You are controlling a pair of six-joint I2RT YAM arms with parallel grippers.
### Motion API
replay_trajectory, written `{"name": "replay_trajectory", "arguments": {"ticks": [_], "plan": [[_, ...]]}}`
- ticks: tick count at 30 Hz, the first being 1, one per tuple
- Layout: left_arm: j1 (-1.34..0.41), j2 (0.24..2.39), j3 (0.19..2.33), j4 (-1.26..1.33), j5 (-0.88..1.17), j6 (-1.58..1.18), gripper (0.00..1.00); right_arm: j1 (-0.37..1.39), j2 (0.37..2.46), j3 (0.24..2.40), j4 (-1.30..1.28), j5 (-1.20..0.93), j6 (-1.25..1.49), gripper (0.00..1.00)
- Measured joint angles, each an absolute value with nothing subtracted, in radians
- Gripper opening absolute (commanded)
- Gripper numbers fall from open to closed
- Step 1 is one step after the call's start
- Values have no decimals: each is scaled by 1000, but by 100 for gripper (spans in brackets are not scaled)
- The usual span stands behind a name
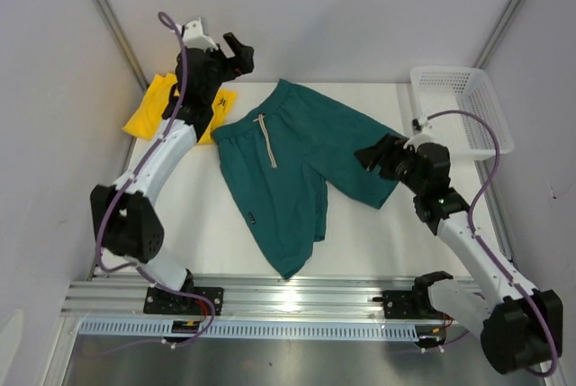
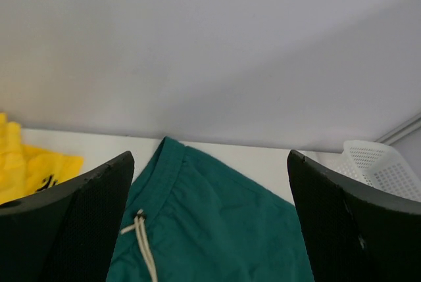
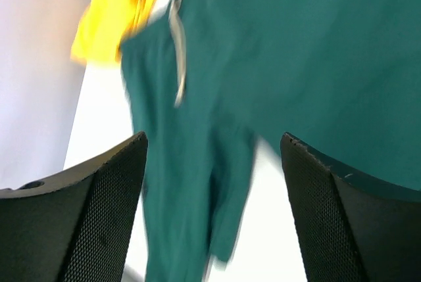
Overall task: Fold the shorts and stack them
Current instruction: Flatten the shorts out, then fold the shorts
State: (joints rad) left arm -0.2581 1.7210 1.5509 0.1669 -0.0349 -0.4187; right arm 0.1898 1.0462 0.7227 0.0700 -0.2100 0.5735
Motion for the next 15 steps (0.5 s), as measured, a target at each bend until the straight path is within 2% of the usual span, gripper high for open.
{"name": "replay_trajectory", "arguments": {"ticks": [6, 15], "plan": [[-248, 1456, 1299, 49, -147, -418, 99, 490, 900, 601, -84, -196, 622, 79], [-82, 1441, 1067, -127, -137, -447, 99, 1171, 872, 529, -156, 70, 767, 79]]}}
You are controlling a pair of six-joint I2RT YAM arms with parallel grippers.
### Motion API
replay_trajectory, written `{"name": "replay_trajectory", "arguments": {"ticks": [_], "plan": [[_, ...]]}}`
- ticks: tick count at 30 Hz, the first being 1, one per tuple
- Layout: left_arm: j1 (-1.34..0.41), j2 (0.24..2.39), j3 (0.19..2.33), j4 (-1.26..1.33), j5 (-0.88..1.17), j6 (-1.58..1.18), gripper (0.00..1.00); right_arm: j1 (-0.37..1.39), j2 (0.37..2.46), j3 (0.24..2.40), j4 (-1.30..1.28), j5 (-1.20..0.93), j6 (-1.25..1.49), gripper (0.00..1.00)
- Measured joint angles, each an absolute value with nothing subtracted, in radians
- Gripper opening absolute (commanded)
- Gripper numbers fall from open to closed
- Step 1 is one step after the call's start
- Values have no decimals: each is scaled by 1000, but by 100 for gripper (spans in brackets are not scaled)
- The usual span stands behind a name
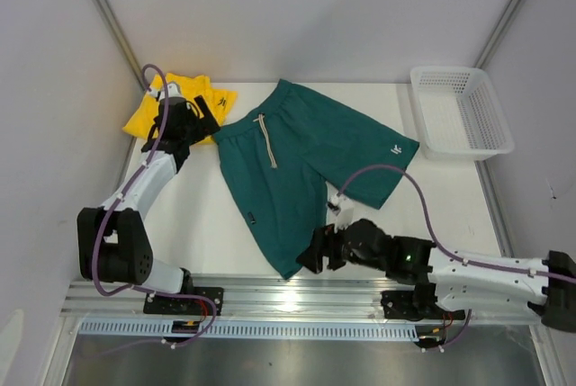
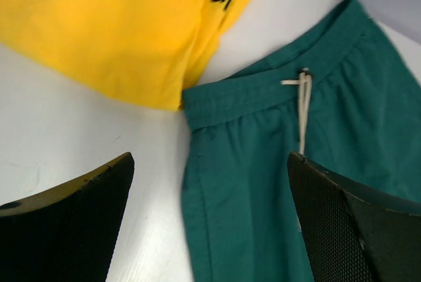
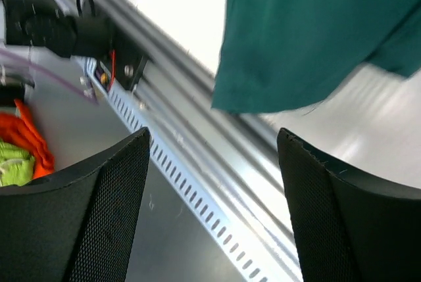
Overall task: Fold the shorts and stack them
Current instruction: Fold the shorts
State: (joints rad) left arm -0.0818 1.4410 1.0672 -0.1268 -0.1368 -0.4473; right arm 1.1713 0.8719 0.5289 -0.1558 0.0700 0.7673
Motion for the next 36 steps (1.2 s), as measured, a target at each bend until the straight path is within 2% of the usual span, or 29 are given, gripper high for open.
{"name": "replay_trajectory", "arguments": {"ticks": [3, 7, 14, 21, 23, 26, 27, 30, 33, 36], "plan": [[-57, 1441, 1036, -138, -135, -455, 99, 1327, 952, 519, -120, 176, 835, 79], [-51, 1440, 1006, -126, -122, -469, 99, 1436, 1124, 522, -66, 275, 889, 77], [-25, 1440, 955, -108, -83, -473, 99, 1481, 1433, 654, -15, 363, 917, 75], [-10, 1440, 934, -70, -49, -484, 99, 1489, 1522, 667, 112, 419, 934, 70], [-10, 1440, 927, -64, -44, -489, 99, 1493, 1537, 667, 144, 436, 943, 64], [-10, 1440, 920, -60, -38, -492, 99, 1507, 1543, 667, 179, 474, 957, 49], [-7, 1440, 918, -57, -36, -494, 99, 1511, 1543, 667, 188, 487, 960, 36], [6, 1440, 910, -46, -23, -498, 99, 1534, 1543, 667, 216, 543, 970, 15], [18, 1440, 905, -39, -21, -501, 99, 1551, 1543, 662, 236, 580, 982, 2], [20, 1440, 897, -21, -6, -508, 99, 1564, 1542, 654, 235, 609, 1007, 0]]}}
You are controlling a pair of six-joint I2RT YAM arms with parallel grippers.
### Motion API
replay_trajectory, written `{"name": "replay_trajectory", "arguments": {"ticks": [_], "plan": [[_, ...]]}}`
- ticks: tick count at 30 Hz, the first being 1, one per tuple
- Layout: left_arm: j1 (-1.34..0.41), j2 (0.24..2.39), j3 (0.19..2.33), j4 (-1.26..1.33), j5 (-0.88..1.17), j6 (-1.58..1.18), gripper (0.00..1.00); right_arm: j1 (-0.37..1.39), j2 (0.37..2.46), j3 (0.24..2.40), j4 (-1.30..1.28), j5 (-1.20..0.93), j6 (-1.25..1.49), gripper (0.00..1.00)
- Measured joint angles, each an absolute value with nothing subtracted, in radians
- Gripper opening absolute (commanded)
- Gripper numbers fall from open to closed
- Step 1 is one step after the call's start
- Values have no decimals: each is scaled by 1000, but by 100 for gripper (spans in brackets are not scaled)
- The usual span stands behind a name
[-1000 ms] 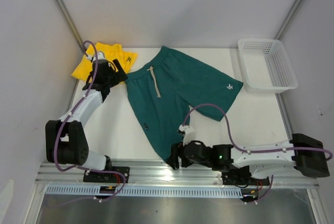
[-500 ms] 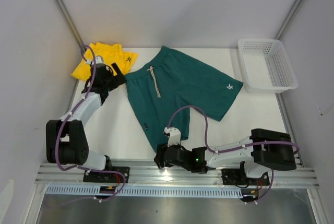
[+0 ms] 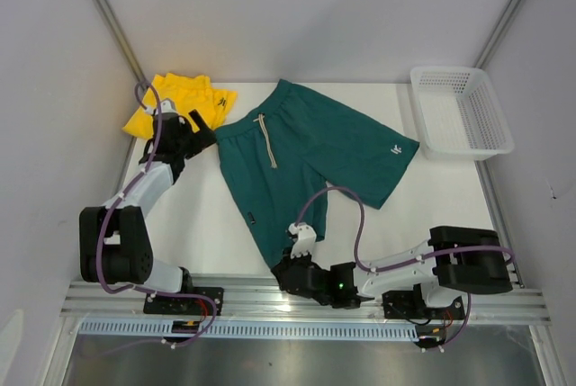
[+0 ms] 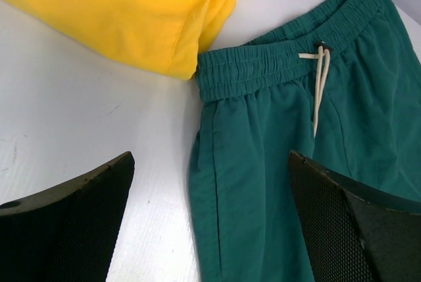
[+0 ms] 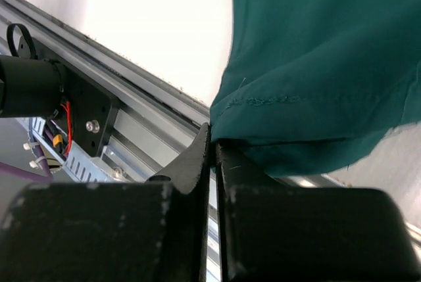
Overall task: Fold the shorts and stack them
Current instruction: Fold the shorts
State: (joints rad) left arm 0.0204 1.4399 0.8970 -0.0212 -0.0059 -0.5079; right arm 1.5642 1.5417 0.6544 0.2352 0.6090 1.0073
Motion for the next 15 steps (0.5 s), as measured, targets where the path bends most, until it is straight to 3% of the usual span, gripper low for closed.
{"name": "replay_trajectory", "arguments": {"ticks": [15], "plan": [[18, 1497, 805, 106, 136, -596, 99, 1807, 1275, 503, -67, 792, 1336, 0]]}}
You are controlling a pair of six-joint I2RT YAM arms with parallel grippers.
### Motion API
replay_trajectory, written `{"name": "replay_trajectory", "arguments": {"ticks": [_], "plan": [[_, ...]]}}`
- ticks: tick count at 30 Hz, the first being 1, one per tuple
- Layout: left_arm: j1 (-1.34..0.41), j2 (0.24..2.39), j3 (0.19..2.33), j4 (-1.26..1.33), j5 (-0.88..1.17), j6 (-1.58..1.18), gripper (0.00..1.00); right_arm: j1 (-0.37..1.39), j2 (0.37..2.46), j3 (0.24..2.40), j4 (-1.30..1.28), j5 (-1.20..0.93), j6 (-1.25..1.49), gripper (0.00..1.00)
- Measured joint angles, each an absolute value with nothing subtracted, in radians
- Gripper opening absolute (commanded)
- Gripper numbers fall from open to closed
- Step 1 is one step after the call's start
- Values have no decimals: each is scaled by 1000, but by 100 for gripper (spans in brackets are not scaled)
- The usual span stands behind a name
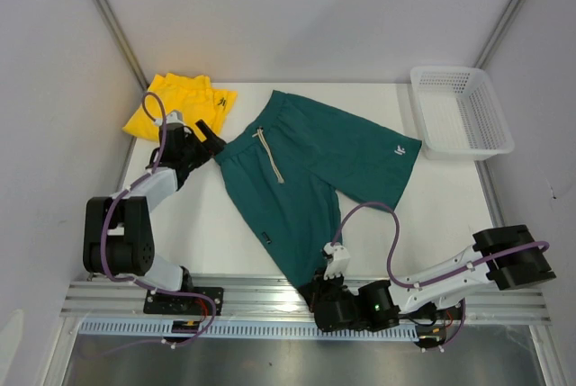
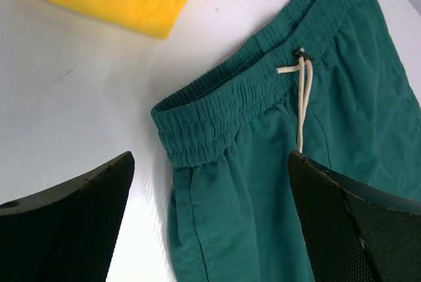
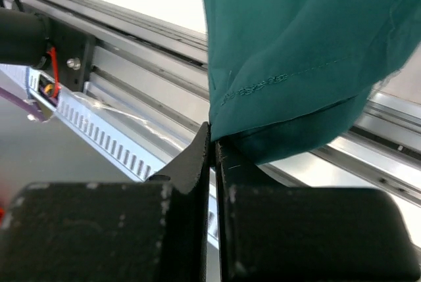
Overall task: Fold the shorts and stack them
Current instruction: Fold the shorts
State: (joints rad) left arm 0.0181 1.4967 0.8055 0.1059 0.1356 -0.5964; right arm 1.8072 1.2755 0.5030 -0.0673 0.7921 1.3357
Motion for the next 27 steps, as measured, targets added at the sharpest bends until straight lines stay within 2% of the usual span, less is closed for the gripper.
{"name": "replay_trajectory", "arguments": {"ticks": [4, 16, 27], "plan": [[7, 1499, 748, 147, 134, -626, 98, 1827, 1226, 466, -124, 817, 1397, 0], [-44, 1625, 724, 258, 153, -696, 82, 1879, 1200, 453, -205, 857, 1470, 0], [-44, 1608, 613, 386, 94, -790, 82, 1903, 1183, 453, -239, 883, 1518, 0]]}}
